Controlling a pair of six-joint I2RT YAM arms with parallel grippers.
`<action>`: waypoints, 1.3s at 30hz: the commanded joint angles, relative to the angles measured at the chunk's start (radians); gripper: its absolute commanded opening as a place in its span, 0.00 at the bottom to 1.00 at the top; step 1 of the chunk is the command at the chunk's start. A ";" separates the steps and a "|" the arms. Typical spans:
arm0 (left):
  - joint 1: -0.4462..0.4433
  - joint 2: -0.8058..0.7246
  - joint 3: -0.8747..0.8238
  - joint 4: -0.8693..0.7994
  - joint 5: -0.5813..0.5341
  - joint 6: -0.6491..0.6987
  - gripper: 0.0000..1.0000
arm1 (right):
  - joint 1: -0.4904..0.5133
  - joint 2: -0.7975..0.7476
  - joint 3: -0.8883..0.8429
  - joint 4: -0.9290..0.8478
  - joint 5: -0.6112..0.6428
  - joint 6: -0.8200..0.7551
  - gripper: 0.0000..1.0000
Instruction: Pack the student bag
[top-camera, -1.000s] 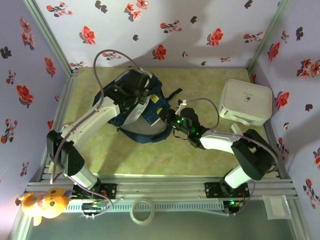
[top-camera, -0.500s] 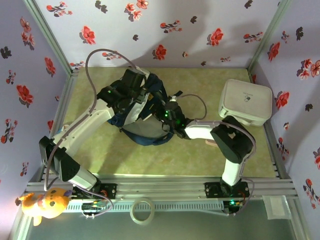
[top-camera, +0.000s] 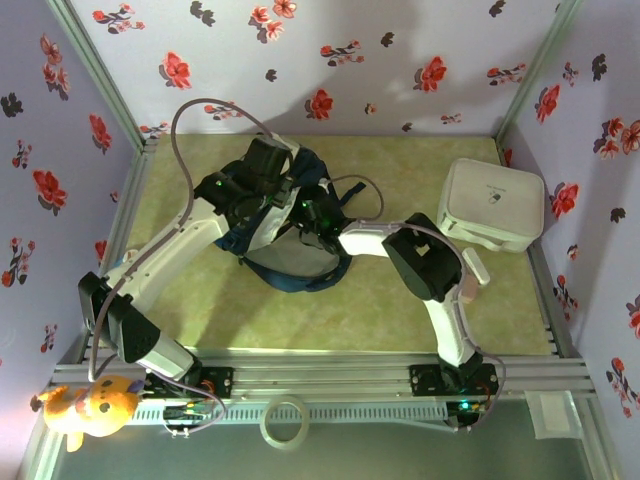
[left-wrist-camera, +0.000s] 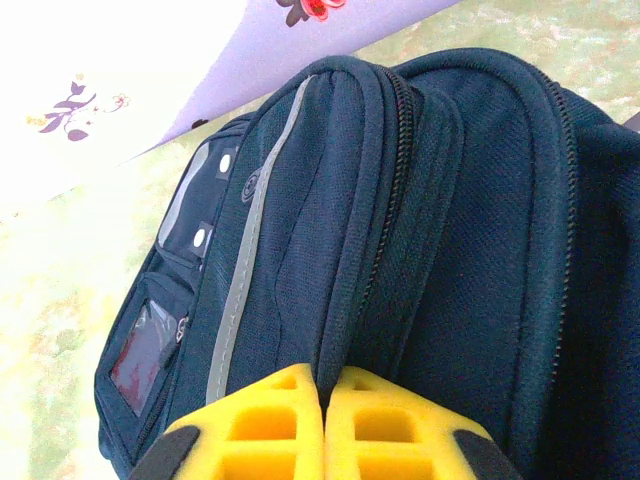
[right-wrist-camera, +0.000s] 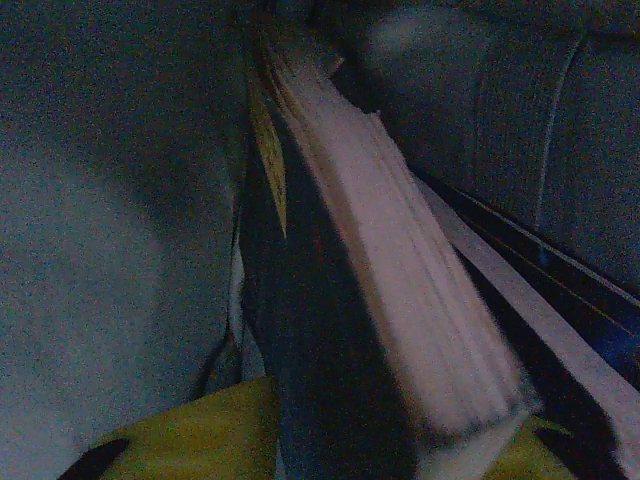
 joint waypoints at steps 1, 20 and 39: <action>-0.005 -0.017 0.054 0.135 -0.014 -0.023 0.00 | 0.004 -0.012 0.020 -0.004 -0.006 0.002 0.39; -0.001 0.078 0.025 0.189 0.062 -0.123 0.00 | -0.065 -0.523 -0.547 0.074 0.030 -0.030 0.67; 0.056 0.259 0.052 0.324 0.297 -0.350 0.94 | -0.084 -0.987 -0.686 -0.502 0.441 -0.153 0.78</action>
